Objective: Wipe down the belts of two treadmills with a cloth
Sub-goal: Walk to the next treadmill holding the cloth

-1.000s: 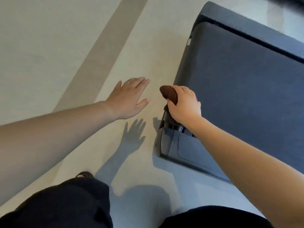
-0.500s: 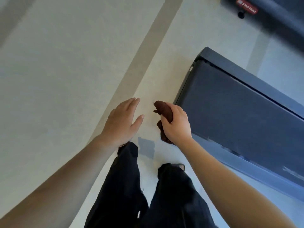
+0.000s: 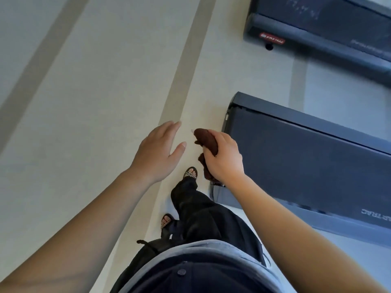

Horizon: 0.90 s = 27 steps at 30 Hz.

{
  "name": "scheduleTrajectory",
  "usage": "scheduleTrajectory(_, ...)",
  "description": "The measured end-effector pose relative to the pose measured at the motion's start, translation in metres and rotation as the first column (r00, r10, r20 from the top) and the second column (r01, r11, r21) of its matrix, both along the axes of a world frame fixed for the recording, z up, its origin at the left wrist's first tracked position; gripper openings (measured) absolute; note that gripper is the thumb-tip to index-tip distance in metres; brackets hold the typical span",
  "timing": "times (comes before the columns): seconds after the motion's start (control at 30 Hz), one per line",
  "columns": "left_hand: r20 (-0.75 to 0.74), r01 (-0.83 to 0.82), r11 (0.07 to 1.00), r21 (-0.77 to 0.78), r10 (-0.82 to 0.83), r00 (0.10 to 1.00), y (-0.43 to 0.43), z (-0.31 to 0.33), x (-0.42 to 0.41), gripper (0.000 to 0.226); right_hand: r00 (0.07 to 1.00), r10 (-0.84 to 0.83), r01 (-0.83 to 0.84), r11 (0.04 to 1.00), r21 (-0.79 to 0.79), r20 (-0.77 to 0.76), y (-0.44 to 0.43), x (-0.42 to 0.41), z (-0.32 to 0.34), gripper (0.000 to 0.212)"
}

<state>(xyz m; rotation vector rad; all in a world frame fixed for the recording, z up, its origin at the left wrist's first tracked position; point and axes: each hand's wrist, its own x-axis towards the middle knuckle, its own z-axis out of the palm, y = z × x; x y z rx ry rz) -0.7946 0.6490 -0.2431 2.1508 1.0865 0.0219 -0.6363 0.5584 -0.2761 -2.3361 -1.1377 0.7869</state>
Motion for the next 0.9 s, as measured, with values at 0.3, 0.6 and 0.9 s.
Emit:
scheduleTrajectory(0.3, -0.014, 0.218, 0.976, -0.027, -0.218, 0.976, 0.117, 0.015, 0.134, 0.055, 0.991, -0.100, 0.102, 0.994, -0.031, 0.084, 0.089, 0.120, 0.011, 0.047)
scheduleTrajectory(0.6, -0.006, 0.238, 0.970, -0.042, -0.238, 0.971, 0.255, 0.019, 0.203, 0.056, 0.929, -0.354, 0.362, 0.929, 0.073, -0.105, 0.211, 0.196, 0.014, 0.039)
scheduleTrajectory(0.9, -0.041, 0.524, 0.851, 0.030, -0.523, 0.851, 0.440, 0.029, 0.291, 0.057, 0.801, -0.590, 0.598, 0.795, 0.106, -0.100, 0.358, 0.244, 0.012, 0.036)
